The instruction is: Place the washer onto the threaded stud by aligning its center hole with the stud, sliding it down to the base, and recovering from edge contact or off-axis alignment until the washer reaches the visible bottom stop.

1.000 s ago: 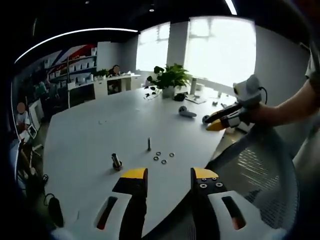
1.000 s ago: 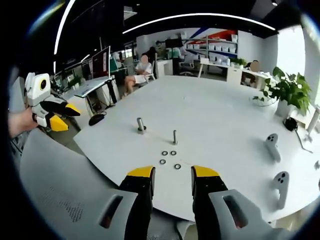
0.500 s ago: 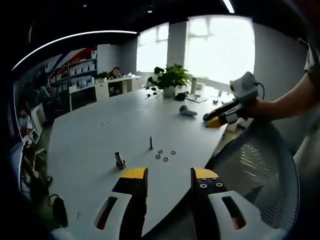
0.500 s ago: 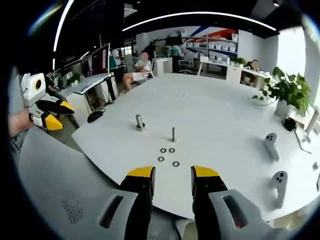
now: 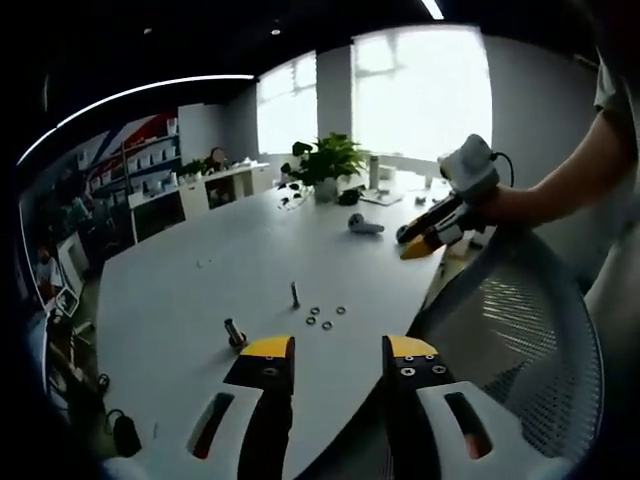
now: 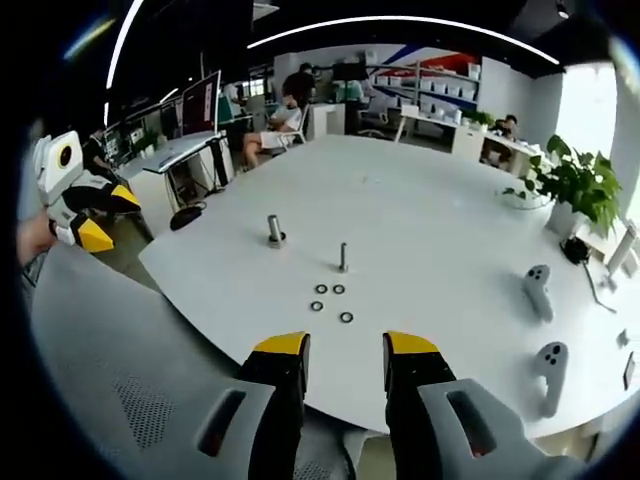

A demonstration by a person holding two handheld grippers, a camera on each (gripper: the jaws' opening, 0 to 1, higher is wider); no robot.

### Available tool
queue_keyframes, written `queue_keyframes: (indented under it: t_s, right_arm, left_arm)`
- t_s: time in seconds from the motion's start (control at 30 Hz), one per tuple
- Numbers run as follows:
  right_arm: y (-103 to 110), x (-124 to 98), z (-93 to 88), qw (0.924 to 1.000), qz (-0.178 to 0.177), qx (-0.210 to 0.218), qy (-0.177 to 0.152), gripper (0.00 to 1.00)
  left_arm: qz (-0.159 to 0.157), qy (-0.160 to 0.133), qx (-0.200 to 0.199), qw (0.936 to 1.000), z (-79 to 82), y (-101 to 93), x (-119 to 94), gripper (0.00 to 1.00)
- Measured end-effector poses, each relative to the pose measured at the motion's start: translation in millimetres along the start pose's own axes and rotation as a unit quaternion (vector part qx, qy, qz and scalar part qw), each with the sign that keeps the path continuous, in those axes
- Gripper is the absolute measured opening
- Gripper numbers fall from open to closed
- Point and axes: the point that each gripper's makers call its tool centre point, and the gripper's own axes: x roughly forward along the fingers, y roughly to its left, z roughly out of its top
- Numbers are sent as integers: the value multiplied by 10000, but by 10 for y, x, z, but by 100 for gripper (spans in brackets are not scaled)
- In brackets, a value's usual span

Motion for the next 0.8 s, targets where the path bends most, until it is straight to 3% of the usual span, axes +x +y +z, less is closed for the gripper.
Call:
queue_keyframes:
  t_s: [0.47, 0.8]
  right_arm:
    - [-7, 16, -31, 9999, -6, -67, 81, 31]
    - [-13, 31, -65, 9999, 39, -67, 155, 31]
  left_arm:
    - [-5, -21, -580, 9983, -34, 92, 8, 33]
    - [-31, 111, -467, 9988, -61, 17, 49, 34]
